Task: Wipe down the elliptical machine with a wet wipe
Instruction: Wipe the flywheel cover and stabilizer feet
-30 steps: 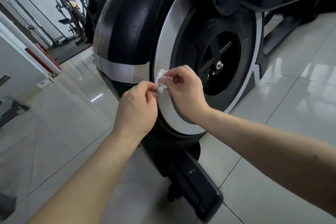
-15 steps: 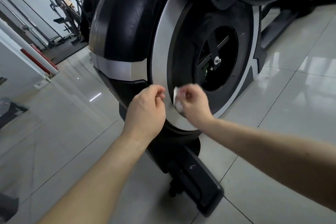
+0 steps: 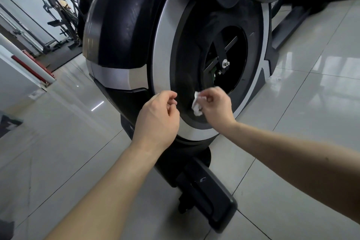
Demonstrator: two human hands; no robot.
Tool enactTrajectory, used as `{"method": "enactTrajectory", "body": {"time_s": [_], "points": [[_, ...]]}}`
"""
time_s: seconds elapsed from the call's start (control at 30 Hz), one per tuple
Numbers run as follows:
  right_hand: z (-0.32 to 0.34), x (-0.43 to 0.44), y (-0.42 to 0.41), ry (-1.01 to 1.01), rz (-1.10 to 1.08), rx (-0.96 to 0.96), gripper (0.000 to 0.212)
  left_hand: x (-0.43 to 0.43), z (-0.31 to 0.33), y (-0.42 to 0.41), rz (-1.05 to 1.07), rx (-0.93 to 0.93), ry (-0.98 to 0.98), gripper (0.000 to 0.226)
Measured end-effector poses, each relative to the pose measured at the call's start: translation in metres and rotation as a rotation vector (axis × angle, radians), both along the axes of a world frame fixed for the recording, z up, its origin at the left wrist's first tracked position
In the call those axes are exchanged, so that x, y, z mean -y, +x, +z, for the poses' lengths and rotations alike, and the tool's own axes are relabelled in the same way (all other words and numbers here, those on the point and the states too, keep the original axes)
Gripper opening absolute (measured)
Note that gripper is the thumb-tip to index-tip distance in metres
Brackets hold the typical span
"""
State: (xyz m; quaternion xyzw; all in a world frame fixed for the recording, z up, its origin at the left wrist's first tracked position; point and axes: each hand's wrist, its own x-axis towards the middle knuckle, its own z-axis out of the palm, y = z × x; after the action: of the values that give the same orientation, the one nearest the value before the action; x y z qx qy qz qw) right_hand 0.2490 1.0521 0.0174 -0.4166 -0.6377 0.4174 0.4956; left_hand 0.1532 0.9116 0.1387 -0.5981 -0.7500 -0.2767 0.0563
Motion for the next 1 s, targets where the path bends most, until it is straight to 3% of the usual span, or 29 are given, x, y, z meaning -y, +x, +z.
{"method": "enactTrajectory", "body": {"time_s": [0.2,0.37,0.6,0.83,1.0], "points": [[0.031,-0.017,-0.001,0.101,-0.101,-0.057,0.012,-0.002,-0.003,0.001,-0.003,-0.008,-0.008,0.029],[-0.005,0.02,-0.012,-0.008,0.066,0.058,0.016,-0.006,-0.005,0.004,-0.009,-0.009,-0.012,0.028],[0.017,-0.022,0.006,-0.074,-0.094,-0.112,0.019,-0.006,-0.006,0.006,-0.022,-0.01,-0.018,0.028],[0.036,-0.024,-0.001,0.141,-0.092,-0.208,0.011,-0.007,-0.005,0.0,-0.013,-0.004,-0.023,0.028],[-0.015,-0.013,-0.001,0.022,-0.066,-0.12,0.004,-0.008,-0.009,0.001,-0.016,0.003,-0.05,0.028]]}}
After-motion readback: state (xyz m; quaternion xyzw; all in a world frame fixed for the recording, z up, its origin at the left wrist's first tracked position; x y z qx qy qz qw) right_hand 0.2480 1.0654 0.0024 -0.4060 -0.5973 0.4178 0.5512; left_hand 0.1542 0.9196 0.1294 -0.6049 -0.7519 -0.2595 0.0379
